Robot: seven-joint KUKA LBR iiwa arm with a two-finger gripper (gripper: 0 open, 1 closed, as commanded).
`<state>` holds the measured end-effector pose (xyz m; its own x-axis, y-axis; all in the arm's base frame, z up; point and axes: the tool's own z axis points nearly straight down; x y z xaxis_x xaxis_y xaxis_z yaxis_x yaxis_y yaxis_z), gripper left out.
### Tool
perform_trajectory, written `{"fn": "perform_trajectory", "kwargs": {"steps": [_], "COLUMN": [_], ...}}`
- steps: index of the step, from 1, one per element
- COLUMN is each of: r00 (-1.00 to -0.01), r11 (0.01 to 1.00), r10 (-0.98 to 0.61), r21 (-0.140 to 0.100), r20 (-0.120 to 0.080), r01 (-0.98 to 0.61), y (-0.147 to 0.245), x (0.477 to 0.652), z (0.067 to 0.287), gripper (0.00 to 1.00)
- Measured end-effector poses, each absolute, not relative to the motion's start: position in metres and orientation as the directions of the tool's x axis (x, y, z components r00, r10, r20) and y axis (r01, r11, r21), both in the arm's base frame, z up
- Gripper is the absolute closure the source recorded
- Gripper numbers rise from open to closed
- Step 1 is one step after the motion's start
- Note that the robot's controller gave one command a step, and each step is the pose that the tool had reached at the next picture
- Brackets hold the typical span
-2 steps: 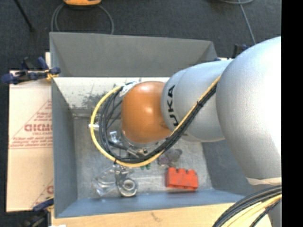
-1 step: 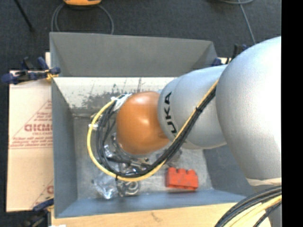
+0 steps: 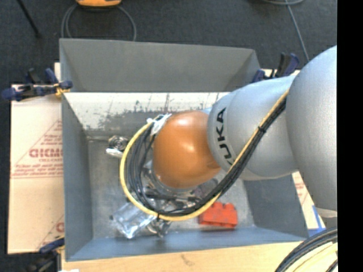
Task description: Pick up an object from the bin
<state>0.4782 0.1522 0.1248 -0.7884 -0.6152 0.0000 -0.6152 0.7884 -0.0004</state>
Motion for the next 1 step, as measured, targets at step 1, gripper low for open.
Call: {"fn": "perform_trajectory", "kwargs": {"steps": [1], "r00": [-0.892], "r11": [0.893], "r10": [-0.451], "r21": [-0.004], "r20": [-0.027], "r01": [-0.451], "y": [0.1515], "x": [0.4859], "z": [0.0752], "gripper": [0.00]}}
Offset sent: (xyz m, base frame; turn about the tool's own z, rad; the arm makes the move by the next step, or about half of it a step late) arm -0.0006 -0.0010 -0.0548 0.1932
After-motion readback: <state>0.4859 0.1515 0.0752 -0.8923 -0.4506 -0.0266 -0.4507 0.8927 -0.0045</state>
